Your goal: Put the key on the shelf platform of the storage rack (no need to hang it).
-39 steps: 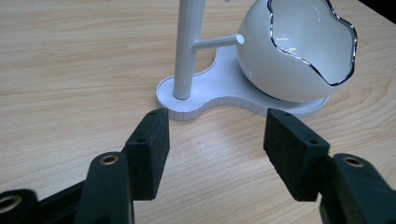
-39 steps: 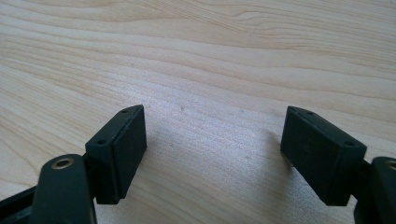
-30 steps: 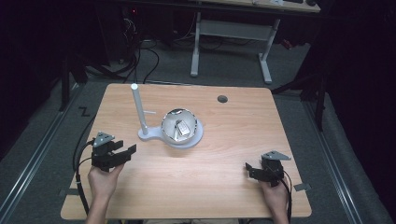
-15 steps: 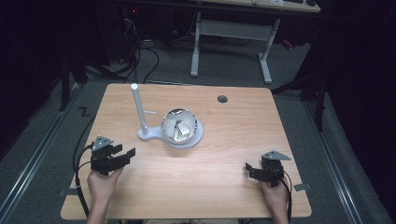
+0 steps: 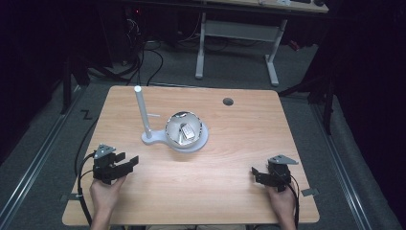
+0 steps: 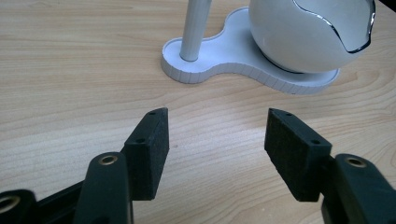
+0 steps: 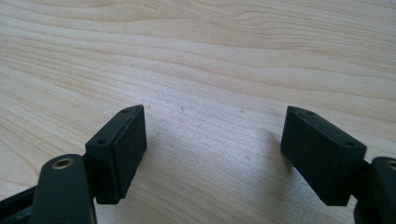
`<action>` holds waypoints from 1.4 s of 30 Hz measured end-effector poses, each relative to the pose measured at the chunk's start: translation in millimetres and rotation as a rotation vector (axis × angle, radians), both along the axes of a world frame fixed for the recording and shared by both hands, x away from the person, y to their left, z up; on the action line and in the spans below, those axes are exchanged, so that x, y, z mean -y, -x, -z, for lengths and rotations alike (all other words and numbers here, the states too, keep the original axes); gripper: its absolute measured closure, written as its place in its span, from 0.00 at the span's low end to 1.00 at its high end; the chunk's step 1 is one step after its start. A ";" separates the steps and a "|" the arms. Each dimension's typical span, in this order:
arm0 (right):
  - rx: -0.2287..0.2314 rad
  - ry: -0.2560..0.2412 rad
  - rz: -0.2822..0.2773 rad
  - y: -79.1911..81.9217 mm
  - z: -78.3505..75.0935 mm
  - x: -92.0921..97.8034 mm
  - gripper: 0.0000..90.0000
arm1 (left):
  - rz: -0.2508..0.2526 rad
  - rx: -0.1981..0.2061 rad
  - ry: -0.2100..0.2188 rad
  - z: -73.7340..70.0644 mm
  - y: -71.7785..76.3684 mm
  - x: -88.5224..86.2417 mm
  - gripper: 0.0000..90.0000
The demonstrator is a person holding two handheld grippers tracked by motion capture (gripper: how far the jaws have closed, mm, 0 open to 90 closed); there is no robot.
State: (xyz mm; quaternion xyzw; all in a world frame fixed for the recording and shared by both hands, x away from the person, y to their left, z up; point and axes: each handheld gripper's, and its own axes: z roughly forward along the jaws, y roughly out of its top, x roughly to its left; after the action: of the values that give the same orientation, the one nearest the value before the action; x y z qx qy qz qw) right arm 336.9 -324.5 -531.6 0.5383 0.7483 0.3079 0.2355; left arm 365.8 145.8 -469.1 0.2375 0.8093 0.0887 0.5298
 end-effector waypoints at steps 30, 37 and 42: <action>0.000 0.000 0.000 0.0 0.0 0.0 0.25 | 0.019 -0.039 -0.022 24.6 3.4 13.4 0.44; 0.000 0.000 0.000 0.0 0.0 0.0 0.25 | 0.004 -0.062 -0.011 28.6 2.6 22.5 0.44; 0.000 0.000 0.000 0.0 0.0 0.0 0.25 | 0.021 -0.066 -0.040 35.2 2.3 27.3 0.44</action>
State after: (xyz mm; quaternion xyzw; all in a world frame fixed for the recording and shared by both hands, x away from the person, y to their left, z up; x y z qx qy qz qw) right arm 336.9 -324.5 -531.6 0.5385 0.7482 0.3079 0.2354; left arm 363.4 118.6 -504.3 0.2590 0.8219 0.0915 0.4990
